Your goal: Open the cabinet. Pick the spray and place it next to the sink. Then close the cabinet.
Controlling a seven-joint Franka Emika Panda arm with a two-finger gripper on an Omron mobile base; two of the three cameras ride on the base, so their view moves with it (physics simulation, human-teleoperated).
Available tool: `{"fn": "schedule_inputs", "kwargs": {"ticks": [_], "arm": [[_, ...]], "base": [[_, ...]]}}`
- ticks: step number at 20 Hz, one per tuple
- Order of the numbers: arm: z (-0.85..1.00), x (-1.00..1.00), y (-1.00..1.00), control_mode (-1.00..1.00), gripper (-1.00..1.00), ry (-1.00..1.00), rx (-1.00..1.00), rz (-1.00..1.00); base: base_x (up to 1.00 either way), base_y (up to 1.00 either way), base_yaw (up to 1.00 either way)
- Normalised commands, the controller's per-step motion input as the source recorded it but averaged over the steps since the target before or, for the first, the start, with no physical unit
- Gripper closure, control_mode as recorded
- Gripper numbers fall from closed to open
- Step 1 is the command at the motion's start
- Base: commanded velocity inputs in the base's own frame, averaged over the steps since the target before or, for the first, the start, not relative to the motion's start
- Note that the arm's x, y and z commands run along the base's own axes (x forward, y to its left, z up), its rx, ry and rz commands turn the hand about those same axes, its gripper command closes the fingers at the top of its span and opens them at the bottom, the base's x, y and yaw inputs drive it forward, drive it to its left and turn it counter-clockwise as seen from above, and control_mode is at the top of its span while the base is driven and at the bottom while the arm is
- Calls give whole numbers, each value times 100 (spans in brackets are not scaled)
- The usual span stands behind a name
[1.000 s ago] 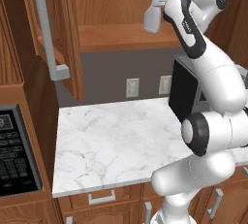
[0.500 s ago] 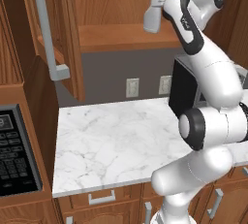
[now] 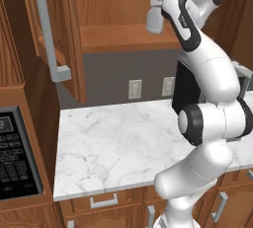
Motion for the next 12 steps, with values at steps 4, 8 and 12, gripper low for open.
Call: {"fn": "schedule_inputs", "kwargs": {"ticks": [4,8,12], "arm": [[0,20,0,-100,-100,3,0,0],[0,17,0,-100,-100,5,0,1],[0,20,0,-100,-100,4,0,1]], "base": [[0,0,0],[0,0,0],[0,0,0]]}}
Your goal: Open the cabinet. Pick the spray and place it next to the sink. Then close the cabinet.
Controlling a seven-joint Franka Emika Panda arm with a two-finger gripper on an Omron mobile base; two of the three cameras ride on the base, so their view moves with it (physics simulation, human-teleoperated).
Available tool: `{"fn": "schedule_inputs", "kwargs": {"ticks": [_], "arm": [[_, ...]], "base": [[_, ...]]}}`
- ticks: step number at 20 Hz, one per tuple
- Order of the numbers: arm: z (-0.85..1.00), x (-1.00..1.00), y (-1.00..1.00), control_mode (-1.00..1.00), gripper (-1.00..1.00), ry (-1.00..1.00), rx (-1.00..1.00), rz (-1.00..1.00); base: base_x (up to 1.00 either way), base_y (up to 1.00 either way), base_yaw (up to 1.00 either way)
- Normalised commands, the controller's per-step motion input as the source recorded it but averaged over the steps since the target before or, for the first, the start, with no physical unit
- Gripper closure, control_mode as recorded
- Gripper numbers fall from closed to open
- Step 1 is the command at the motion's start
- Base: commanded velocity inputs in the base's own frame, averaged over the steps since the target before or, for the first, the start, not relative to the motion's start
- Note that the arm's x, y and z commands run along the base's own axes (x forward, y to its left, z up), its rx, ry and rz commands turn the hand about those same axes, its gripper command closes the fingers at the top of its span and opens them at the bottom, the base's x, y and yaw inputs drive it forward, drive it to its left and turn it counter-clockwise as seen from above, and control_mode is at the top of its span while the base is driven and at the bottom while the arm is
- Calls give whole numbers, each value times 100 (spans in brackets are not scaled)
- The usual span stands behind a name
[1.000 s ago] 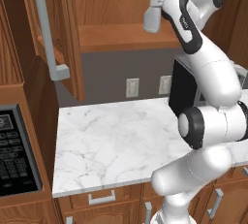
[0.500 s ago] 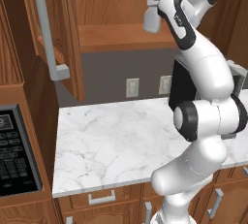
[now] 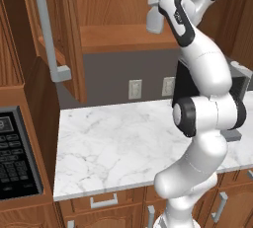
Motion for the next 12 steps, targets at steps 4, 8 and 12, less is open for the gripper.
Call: {"fn": "schedule_inputs", "kwargs": {"ticks": [4,8,12], "arm": [[0,19,0,-100,-100,1,0,1],[0,17,0,-100,-100,0,0,1],[-4,13,0,-100,-100,0,0,1]], "base": [[0,0,0],[0,0,0],[0,0,0]]}}
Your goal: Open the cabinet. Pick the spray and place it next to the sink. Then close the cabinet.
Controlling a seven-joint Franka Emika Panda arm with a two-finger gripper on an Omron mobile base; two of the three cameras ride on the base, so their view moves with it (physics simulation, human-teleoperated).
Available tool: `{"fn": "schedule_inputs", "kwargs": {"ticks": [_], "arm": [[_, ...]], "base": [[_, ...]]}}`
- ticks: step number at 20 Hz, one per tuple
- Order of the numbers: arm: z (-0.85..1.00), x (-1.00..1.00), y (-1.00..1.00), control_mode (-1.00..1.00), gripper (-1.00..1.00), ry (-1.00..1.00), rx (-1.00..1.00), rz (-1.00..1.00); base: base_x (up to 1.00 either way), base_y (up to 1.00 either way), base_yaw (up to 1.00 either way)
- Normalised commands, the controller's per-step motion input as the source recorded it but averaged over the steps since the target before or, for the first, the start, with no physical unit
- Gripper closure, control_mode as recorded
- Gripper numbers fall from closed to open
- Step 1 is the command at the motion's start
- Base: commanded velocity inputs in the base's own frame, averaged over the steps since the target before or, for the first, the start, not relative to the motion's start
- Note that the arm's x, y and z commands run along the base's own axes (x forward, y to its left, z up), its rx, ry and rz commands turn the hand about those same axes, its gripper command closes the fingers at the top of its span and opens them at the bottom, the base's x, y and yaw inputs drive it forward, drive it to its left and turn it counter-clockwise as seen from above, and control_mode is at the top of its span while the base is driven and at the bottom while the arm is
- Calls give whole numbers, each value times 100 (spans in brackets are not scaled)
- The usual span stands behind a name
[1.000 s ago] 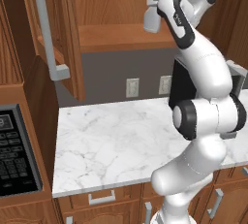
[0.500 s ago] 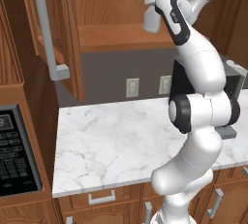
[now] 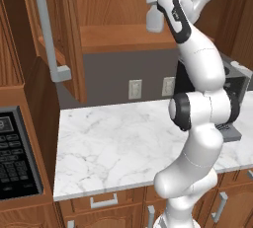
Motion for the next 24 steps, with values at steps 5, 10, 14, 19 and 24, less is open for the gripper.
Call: {"fn": "schedule_inputs", "kwargs": {"ticks": [5,10,14,19,24], "arm": [[-6,7,1,-100,-100,0,0,2],[-2,0,0,-100,100,0,0,4],[0,-3,0,-100,100,0,0,4],[0,-17,0,-100,100,0,0,4],[0,-41,0,-100,100,-3,0,3]], "base": [[0,0,0],[0,0,0],[0,0,0],[0,0,0],[0,0,0]]}}
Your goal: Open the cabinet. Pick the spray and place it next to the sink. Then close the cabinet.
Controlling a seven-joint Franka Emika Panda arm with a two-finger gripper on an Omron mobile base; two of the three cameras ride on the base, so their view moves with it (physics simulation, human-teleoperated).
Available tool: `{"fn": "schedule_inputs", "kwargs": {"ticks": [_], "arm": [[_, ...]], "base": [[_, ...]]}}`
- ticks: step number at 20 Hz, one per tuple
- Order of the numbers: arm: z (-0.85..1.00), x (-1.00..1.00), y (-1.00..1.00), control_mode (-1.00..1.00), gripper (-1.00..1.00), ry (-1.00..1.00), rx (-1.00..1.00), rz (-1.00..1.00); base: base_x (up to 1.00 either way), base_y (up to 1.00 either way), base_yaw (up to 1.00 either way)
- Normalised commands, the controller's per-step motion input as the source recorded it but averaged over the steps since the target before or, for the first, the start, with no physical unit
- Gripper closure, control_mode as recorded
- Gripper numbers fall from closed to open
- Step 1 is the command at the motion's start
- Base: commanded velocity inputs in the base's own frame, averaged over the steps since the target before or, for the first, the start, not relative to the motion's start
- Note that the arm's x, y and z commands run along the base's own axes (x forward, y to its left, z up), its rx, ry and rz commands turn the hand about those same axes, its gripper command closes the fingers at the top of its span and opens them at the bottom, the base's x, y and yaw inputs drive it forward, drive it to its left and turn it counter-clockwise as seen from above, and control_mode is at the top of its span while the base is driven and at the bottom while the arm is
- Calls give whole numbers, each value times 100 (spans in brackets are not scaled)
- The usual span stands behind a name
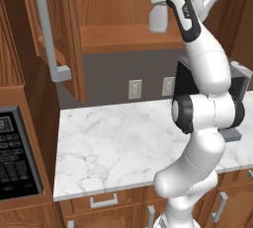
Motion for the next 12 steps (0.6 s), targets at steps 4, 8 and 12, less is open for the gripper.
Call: {"fn": "schedule_inputs", "kwargs": {"ticks": [4,8,12], "arm": [[-11,-59,10,-100,100,-13,0,0],[-20,-64,19,-100,100,-15,0,0],[-24,-70,24,-100,100,-15,0,0]], "base": [[0,0,0],[0,0,0],[0,0,0]]}}
